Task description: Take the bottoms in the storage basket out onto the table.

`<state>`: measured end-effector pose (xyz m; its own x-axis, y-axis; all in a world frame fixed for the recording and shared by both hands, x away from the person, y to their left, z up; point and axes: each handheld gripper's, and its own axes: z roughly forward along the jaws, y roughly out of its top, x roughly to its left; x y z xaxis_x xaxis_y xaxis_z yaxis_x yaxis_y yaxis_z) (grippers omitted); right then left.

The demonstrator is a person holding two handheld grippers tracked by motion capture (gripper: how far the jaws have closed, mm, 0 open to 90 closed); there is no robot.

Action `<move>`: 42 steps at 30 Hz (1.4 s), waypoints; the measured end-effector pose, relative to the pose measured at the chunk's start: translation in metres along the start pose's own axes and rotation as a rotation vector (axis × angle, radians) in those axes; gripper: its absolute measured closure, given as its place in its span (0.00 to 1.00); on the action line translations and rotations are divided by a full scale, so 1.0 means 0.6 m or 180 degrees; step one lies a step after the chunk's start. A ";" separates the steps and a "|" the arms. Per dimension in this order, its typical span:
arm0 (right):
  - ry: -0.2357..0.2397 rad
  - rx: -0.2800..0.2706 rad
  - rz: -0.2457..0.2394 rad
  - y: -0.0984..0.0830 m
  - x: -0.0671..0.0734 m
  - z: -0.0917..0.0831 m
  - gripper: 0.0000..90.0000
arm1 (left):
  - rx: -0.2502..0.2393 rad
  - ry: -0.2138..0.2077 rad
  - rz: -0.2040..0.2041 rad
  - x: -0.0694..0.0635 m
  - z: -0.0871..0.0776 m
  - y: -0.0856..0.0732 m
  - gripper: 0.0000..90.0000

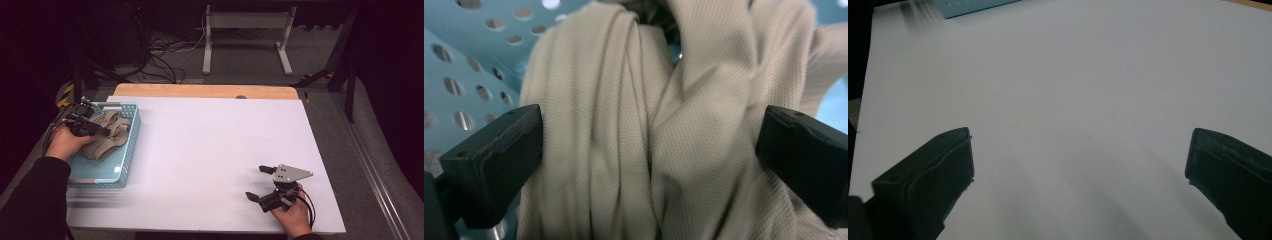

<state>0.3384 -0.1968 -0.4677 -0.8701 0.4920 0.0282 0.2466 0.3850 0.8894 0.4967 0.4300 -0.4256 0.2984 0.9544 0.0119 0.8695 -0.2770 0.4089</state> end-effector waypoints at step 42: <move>0.0021 -0.0003 -0.0006 0.000 0.000 0.000 0.00 | 0.0397 0.0357 0.0144 -0.024 0.020 -0.004 0.53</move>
<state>0.3383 -0.1967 -0.4679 -0.8734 0.4862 0.0295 0.2444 0.3851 0.8899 0.4952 0.4156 -0.4377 0.2987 0.9451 0.1324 0.9004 -0.3251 0.2893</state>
